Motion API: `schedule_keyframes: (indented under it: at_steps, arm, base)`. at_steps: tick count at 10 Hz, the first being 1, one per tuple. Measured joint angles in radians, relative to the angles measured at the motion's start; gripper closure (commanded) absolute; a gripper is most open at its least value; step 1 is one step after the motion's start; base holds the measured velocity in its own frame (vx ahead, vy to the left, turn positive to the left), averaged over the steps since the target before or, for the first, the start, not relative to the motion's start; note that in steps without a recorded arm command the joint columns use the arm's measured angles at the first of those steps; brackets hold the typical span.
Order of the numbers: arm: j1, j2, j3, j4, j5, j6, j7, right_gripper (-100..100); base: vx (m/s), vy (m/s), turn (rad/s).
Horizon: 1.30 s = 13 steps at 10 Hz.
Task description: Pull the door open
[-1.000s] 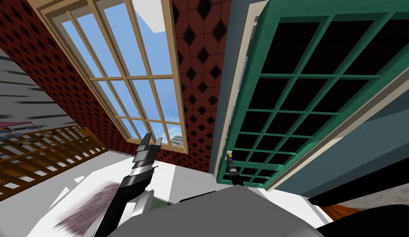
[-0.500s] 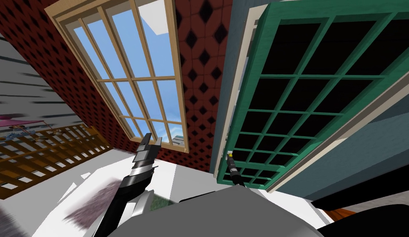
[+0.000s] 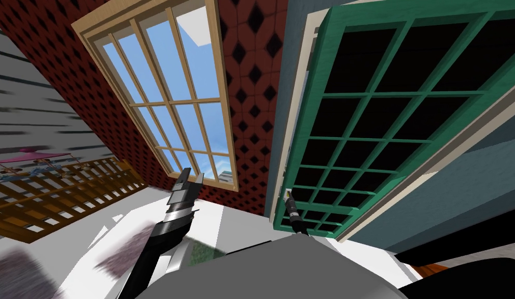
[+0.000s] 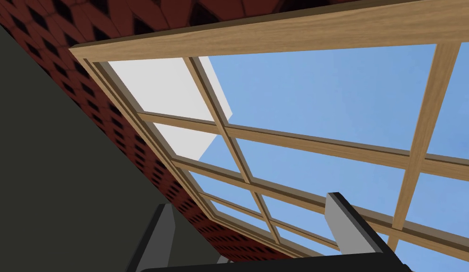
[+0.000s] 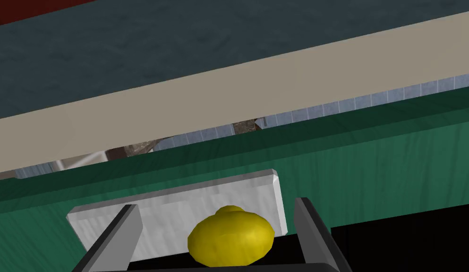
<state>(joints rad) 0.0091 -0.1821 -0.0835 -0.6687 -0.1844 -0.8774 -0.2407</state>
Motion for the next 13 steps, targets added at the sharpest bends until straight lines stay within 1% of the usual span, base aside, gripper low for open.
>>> schedule_keyframes:
  at_steps: [2,7,13]
  arm:
    - [-0.002,0.001,0.009,-0.003,-0.025,0.001,-0.057,-100]
    - [-0.004,0.002,0.026,-0.01,-0.074,0.002,-0.176,-100]
    - [-0.009,0.005,0.051,-0.02,-0.15,0.005,-0.333,-100]
  base:
    - [-0.049,0.003,0.032]
    - [-0.052,-0.006,0.045]
    - [-0.055,-0.009,0.038]
